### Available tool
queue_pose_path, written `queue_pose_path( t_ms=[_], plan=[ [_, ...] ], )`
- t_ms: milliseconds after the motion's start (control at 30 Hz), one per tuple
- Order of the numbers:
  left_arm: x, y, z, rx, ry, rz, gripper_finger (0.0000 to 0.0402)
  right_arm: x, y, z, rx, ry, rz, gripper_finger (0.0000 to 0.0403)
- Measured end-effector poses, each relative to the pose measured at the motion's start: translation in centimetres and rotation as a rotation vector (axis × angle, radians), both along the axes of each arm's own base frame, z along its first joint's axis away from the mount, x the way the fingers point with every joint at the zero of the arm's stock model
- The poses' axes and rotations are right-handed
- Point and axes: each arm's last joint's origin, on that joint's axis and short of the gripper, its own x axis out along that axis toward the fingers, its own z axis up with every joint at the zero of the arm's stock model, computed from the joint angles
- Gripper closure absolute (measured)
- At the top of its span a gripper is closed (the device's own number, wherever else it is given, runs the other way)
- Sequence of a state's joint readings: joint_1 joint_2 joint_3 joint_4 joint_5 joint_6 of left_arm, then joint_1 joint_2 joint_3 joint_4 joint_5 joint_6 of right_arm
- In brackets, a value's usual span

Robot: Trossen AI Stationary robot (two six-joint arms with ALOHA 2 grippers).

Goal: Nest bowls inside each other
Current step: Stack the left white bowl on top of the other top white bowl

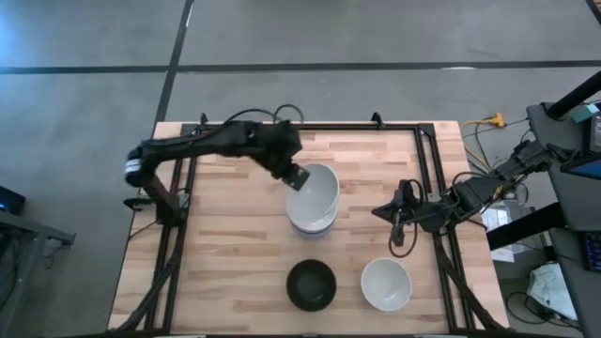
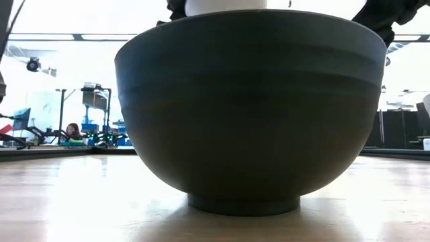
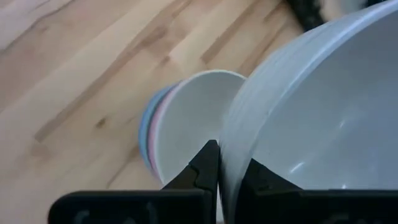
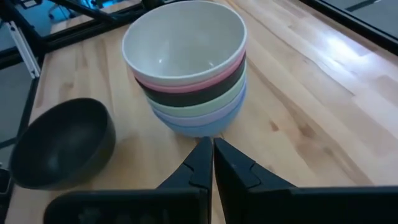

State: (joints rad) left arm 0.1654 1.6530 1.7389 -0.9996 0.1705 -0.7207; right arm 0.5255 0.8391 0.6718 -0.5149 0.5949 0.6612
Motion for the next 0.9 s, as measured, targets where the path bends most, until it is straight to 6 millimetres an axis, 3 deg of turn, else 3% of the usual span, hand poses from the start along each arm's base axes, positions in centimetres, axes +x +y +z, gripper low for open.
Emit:
queue_pose_path(
  t_ms=[167,400,600,900],
  plan=[
    [2.5,1.3,-0.4,0.002,0.109,-0.049,0.0401,0.0,0.0,0.4,-0.021,-0.006,0.017,0.0394],
    [5.1,2.3,-3.2,-0.060,0.230,-0.107,0.0401,0.0,0.0,0.5,-0.024,-0.006,0.019,0.0394],
    [5.7,2.3,-6.0,-0.074,0.390,-0.137,0.0401,0.0,0.0,0.6,-0.021,-0.007,0.018,0.0394],
    [5.9,1.9,-6.3,-0.001,0.405,-0.198,0.0402,0.0,0.0,0.6,-0.021,-0.007,0.018,0.0394]
  ],
)
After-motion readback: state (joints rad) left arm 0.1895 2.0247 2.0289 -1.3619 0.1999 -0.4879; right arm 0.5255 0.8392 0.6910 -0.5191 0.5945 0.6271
